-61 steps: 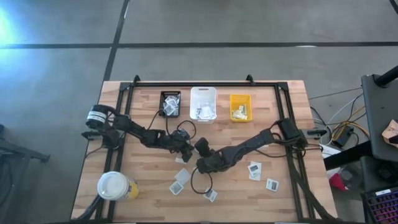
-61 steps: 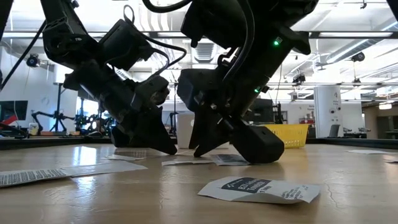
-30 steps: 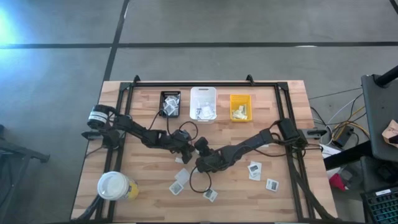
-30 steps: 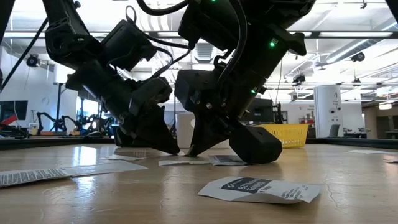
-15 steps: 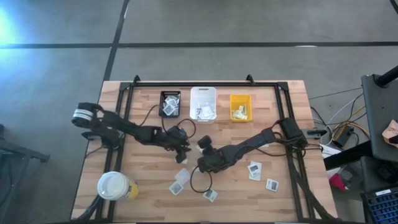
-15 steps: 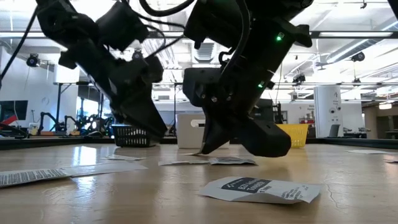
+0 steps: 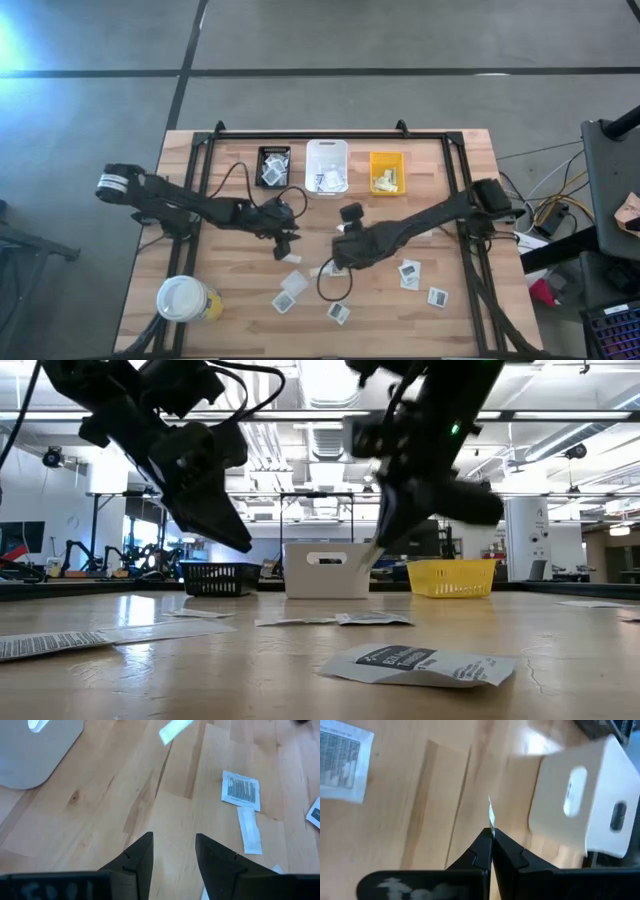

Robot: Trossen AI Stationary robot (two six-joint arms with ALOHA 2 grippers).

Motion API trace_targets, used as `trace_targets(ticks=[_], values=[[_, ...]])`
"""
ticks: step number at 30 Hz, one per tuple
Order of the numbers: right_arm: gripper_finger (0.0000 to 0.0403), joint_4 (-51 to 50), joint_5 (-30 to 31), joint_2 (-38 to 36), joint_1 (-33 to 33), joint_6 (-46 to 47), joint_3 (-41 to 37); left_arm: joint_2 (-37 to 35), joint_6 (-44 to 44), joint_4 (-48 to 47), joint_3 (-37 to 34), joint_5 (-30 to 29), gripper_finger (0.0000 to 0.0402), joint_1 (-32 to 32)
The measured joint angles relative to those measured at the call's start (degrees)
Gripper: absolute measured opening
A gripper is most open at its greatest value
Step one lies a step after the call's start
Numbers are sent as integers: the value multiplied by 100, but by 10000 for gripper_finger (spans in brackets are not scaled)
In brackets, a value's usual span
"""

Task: Pick & Place First Aid Supplies
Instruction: Put the green bandage into the yellow basket

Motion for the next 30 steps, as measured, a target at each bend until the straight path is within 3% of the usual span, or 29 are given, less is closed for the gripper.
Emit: trace_targets(ticks=[19,25,30], values=[[8,35,-52,-3334,-578,2245,-2179,-44,34,-142,0,-38,143,-4],[8,695,590,-4209,-930,2986,-2849,-44,39,-138,0,-38,143,-4],[8,1647,648,-4452,-1491,3314,-3451,-44,39,-134,0,-38,143,-4]])
